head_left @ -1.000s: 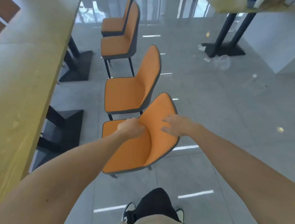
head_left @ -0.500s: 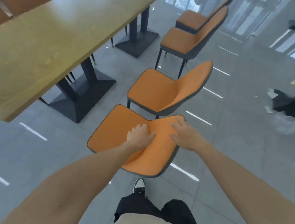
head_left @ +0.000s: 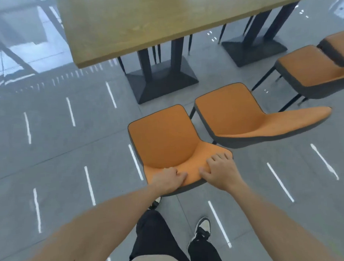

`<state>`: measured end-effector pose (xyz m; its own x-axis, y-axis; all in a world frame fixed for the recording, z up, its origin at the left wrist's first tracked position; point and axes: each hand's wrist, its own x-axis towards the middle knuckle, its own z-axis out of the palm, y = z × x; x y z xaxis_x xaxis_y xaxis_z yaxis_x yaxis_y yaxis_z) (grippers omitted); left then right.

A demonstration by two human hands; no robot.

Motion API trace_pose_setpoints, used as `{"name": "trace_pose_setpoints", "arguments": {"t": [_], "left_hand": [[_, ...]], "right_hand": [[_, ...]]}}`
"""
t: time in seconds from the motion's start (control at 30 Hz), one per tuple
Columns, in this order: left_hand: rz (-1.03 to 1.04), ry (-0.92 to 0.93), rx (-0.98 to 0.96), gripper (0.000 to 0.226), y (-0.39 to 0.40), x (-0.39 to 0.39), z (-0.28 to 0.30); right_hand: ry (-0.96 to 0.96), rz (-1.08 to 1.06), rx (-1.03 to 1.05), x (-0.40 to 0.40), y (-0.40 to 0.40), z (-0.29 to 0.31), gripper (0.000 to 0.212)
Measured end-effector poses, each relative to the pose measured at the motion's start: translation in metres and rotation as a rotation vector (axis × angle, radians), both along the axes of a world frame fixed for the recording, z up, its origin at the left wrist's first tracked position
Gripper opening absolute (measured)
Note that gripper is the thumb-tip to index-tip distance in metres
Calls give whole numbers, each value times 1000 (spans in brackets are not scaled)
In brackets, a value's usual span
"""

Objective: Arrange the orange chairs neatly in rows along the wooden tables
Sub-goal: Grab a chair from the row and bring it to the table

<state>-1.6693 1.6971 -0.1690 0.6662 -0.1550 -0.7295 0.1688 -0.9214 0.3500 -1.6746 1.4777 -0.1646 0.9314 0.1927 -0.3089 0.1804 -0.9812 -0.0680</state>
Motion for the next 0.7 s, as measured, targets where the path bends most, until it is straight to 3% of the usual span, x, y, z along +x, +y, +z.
{"name": "trace_pose_setpoints", "arguments": {"t": [0.13,0.23,0.37,0.7], "left_hand": [[134,-188,43,45,-16,-42,-10],[174,-340,116,52,-20,-45,-10],[171,-400,119,56,-16,-25,-14],[163,-568,182,64,15,167,-23]], "right_hand": [[-99,91,78,4,1,-15,37],[-181,175,102,13,-1,-28,34],[-277,228,173,36,-4,-41,32],[-358,208,191,229,32,-39,38]]}}
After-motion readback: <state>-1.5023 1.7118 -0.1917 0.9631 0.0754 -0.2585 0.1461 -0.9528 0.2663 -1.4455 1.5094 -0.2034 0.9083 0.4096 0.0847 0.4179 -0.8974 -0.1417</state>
